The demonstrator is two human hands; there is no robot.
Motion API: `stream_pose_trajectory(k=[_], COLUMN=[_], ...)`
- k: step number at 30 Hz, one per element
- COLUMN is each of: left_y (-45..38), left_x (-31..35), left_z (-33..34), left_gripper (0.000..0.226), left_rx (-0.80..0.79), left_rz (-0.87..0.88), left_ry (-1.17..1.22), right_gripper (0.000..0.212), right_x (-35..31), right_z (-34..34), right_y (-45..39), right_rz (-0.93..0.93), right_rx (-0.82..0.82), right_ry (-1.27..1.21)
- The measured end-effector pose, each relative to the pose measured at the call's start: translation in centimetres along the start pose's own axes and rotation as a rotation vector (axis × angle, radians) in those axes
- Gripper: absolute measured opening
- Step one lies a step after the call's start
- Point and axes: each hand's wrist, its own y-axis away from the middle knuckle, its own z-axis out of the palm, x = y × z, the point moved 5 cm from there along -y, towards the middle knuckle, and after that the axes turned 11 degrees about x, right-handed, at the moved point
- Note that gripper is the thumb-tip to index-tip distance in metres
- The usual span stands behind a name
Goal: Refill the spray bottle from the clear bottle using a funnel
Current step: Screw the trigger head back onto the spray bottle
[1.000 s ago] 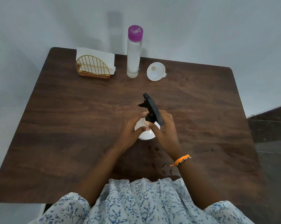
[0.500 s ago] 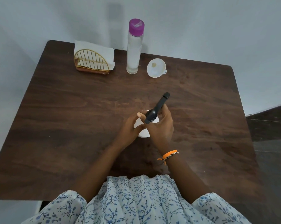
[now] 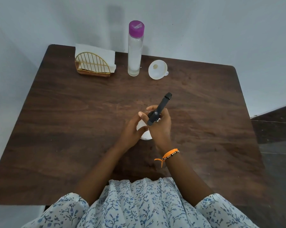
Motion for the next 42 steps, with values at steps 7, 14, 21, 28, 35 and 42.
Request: stream_pose_trajectory(k=[7,14,21,28,35,42], left_y=[0.3,0.3,0.1,0.2,0.2,0.3], left_x=[1.0,1.0,0.1,1.1,0.7,0.9], left_z=[-0.4,-0.4,-0.3,-0.7,-0.5,-0.6], left_gripper=[0.024,0.033,0.035,0.031,0.035,0.040], left_rx=[0.028,0.024,0.018,0.032,0.028,0.044], left_rz=[-0.009,-0.028,-0.055,-0.012,-0.019,-0.017], left_ry=[0.060,0.072,0.040,0.026,-0.001,-0.029], right_gripper=[0.025,0.042,0.040,0.043,0.030,0.045], right_x=[-0.2,0.1,-0.8,-0.2,0.0,-0.5], right_z=[-0.6,-2.2,-1.6,-1.9,-2.3,-1.5], right_y=[0.5,0.7,-0.2,0.5,0.2,0.1], right_rz=[-0.129,-0.236,-0.209,-0.252,-0.223,-0.102], right_rx=[-0.084,-0.291,-0.028,-0.146,-0.137,-0.003], right_ry=[0.046,0.017,0.113,0.128,0.042,0.059])
